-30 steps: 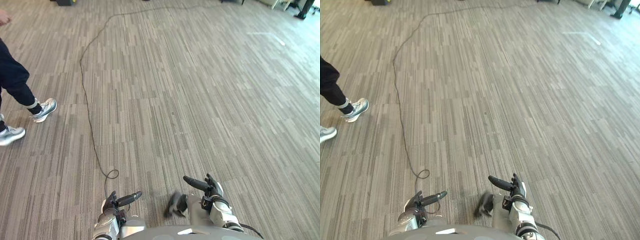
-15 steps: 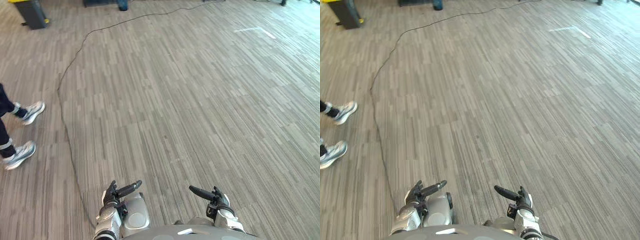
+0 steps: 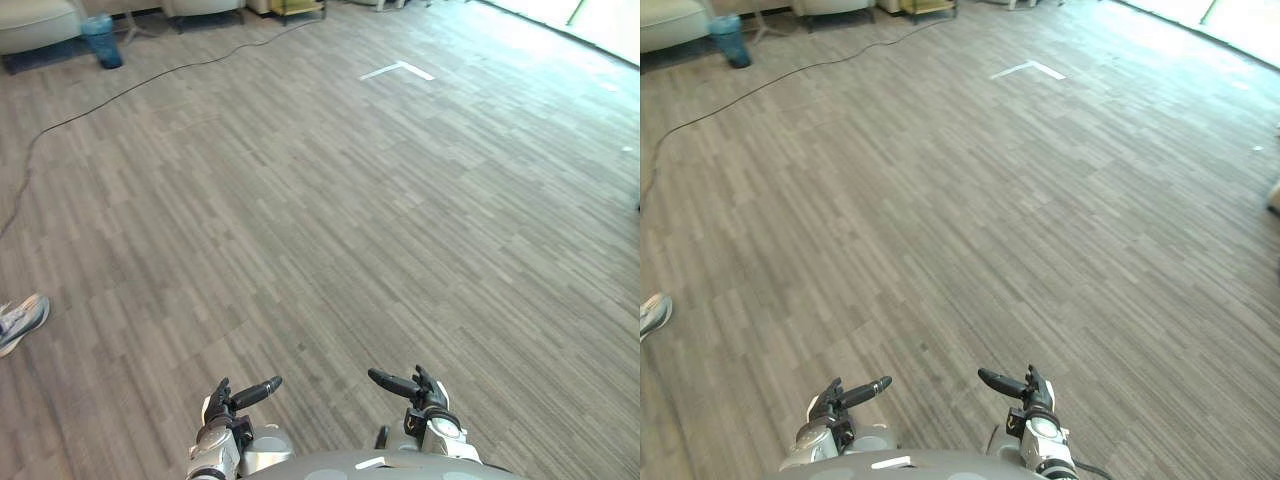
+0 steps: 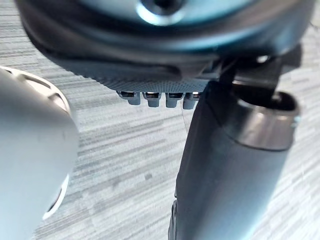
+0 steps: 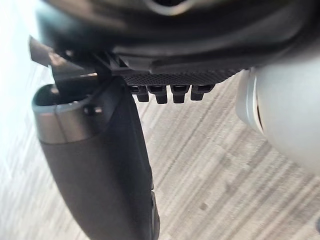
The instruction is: Pick up cushions and gather them together orderly.
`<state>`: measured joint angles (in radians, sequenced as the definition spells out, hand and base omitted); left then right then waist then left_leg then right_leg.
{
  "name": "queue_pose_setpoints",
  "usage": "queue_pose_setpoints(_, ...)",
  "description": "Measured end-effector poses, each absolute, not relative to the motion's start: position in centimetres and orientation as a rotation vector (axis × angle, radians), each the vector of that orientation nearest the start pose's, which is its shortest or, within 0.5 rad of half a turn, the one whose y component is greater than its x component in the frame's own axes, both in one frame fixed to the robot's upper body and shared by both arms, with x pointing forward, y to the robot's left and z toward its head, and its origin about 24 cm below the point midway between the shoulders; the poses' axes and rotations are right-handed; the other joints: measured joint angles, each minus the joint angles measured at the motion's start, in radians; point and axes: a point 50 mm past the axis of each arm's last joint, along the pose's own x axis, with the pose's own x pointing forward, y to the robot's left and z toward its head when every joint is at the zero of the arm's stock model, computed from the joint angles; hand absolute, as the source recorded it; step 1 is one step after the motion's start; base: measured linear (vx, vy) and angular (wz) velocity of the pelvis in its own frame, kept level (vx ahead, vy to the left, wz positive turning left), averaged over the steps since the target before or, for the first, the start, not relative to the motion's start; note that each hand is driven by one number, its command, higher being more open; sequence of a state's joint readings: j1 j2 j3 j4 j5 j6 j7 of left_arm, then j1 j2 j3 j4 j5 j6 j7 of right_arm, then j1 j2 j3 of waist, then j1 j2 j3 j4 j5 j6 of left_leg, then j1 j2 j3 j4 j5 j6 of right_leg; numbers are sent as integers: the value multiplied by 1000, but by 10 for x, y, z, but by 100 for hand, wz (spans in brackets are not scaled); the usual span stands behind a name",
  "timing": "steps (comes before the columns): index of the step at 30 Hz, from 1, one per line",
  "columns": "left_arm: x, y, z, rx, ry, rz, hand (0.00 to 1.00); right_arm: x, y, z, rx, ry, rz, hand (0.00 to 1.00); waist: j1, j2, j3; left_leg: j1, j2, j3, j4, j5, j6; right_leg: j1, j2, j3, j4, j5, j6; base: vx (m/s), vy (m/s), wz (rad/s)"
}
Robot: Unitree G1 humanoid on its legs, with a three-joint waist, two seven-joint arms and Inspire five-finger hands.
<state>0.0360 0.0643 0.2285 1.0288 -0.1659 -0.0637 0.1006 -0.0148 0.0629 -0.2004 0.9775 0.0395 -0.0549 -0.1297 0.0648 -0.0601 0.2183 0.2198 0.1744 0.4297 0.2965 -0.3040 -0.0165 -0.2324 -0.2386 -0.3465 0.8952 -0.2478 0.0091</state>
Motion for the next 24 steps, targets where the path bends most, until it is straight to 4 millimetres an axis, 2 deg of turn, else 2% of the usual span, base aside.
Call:
queue_pose_setpoints(1, 114, 211, -153, -127, 996, 419, 100, 155, -156, -142, 114, 902, -267, 100, -18, 2, 1, 40, 12, 30, -51, -3, -22, -43, 33, -61, -186, 12, 4, 415, -179, -56)
queue_pose_setpoints(2, 113, 211, -154, -119, 1006, 410, 100, 158, -156, -141, 108, 898, -253, 100, -25, -4, 3, 82, 3, 54, -101, -3, -61, -66, 52, -78, -375, 73, 11, 467, -211, -47)
queue_pose_setpoints(3, 112, 210, -155, -106, 1016, 397, 100, 160, -159, -141, 96, 896, -251, 100, -34, 3, 10, 119, 1, 60, -136, -1, -78, -57, 70, -77, -410, 179, -69, 539, -199, -43)
queue_pose_setpoints(4, 112, 205, -157, -89, 1034, 366, 100, 162, -169, -141, 72, 900, -258, 100, -37, 32, 9, 145, 2, 43, -181, 19, -44, -54, 109, -80, -402, 152, -78, 597, -245, -34)
queue_pose_setpoints(5, 113, 202, -157, -79, 1033, 346, 100, 162, -174, -141, 70, 902, -273, 100, -40, 43, 12, 148, 3, 21, -192, 65, -63, -71, 115, -69, -366, 113, -104, 502, -219, -40)
queue_pose_setpoints(6, 114, 197, -157, -87, 1034, 332, 100, 160, -179, -142, 78, 913, -298, 100, -44, 57, 16, 153, 21, 7, -168, 90, -100, -69, 130, -65, -343, 77, -121, 412, -240, -28)
queue_pose_setpoints(7, 115, 194, -157, -90, 1035, 327, 100, 158, -182, -143, 88, 922, -316, 100, -46, 65, 15, 147, 37, -3, -138, 97, -113, -61, 143, -65, -344, 64, -125, 404, -235, -26)
queue_pose_setpoints(8, 115, 192, -158, -97, 1033, 325, 100, 153, -187, -144, 103, 941, -351, 100, -47, 76, 13, 117, 75, -29, -39, 112, -131, -30, 172, -67, -370, 51, -132, 503, -276, -23)
queue_pose_setpoints(9, 116, 195, -156, -110, 1020, 341, 100, 145, -191, -147, 102, 965, -375, 100, -48, 83, 21, 8, 147, -128, 262, 173, -135, 56, 223, -61, -451, 48, -132, 560, -298, -26)
queue_pose_setpoints(10, 117, 196, -155, -119, 1011, 353, 100, 143, -192, -148, 99, 970, -381, 100, -47, 83, 22, -39, 161, -164, 386, 180, -137, 86, 236, -55, -477, 48, -132, 440, -219, -21)
queue_pose_setpoints(11, 117, 196, -155, -121, 1009, 357, 100, 142, -192, -148, 98, 972, -382, 100, -46, 84, 23, -56, 165, -173, 421, 178, -137, 97, 241, -53, -483, 48, -132, 389, -155, -41)
queue_pose_setpoints(12, 120, 200, -152, -120, 976, 379, 100, 136, -194, -150, 93, 990, -392, 100, -46, 84, 24, -189, 186, -199, 700, 140, -150, 205, 275, -22, -566, 49, -131, 296, -78, -38)
queue_pose_setpoints(13, 120, 201, -152, -120, 969, 383, 100, 135, -194, -150, 93, 992, -392, 100, -46, 82, 25, -213, 182, -196, 720, 126, -144, 231, 280, -14, -588, 49, -130, 411, -56, -58)
queue_pose_setpoints(14, 123, 202, -149, -128, 946, 391, 100, 129, -193, -152, 94, 1012, -393, 100, -41, 73, 28, -286, 157, -179, 704, 76, -111, 308, 291, 18, -653, 58, -123, 318, -7, -42)
queue_pose_setpoints(16, 126, 203, -147, -138, 922, 397, 100, 129, -193, -154, 93, 1026, -391, 100, -28, 70, 31, -360, 124, -170, 632, 42, -77, 344, 293, 52, -688, 59, -120, 327, 71, -63)
queue_pose_setpoints(17, 128, 205, -146, -137, 908, 400, 100, 128, -192, -154, 93, 1034, -390, 100, -16, 69, 32, -412, 93, -170, 536, 32, -58, 364, 290, 88, -711, 59, -118, 385, 149, -94)
queue_pose_setpoints(18, 131, 206, -144, -148, 894, 410, 100, 128, -192, -155, 92, 1037, -391, 100, -11, 65, 37, -464, 46, -179, 364, 38, -55, 399, 274, 123, -742, 56, -103, 354, 147, -89)
queue_pose_setpoints(19, 132, 206, -143, -151, 886, 413, 100, 125, -192, -155, 90, 1046, -394, 100, -10, 59, 40, -481, 7, -183, 226, 65, -47, 426, 256, 140, -758, 47, -86, 309, 137, -60)
queue_pose_setpoints(20, 132, 206, -143, -152, 885, 413, 100, 124, -192, -156, 89, 1052, -395, 100, -11, 58, 41, -486, -8, -187, 164, 86, -48, 439, 247, 147, -765, 40, -77, 349, 163, -37)
queue_pose_setpoints(21, 132, 205, -143, -158, 883, 415, 100, 121, -192, -157, 73, 1066, -392, 100, -10, 58, 42, -494, -38, -194, 24, 155, -46, 484, 230, 165, -787, 25, -53, 470, 227, -45)
queue_pose_setpoints(22, 132, 205, -143, -159, 880, 417, 100, 118, -190, -158, 64, 1075, -383, 100, 3, 54, 39, -488, -56, -193, -32, 275, -43, 520, 210, 190, -806, 6, -25, 737, 354, -60)
queue_pose_setpoints(23, 132, 207, -143, -154, 879, 418, 100, 117, -189, -158, 57, 1077, -373, 100, 16, 46, 34, -473, -72, -190, -40, 353, -27, 537, 193, 213, -818, -4, -10, 553, 268, -54)
queue_pose_setpoints(24, 134, 208, -142, -152, 875, 417, 100, 119, -187, -158, 54, 1076, -362, 100, 17, 41, 29, -475, -82, -188, -21, 348, 5, 541, 180, 222, -819, -6, -9, 561, 252, -33)
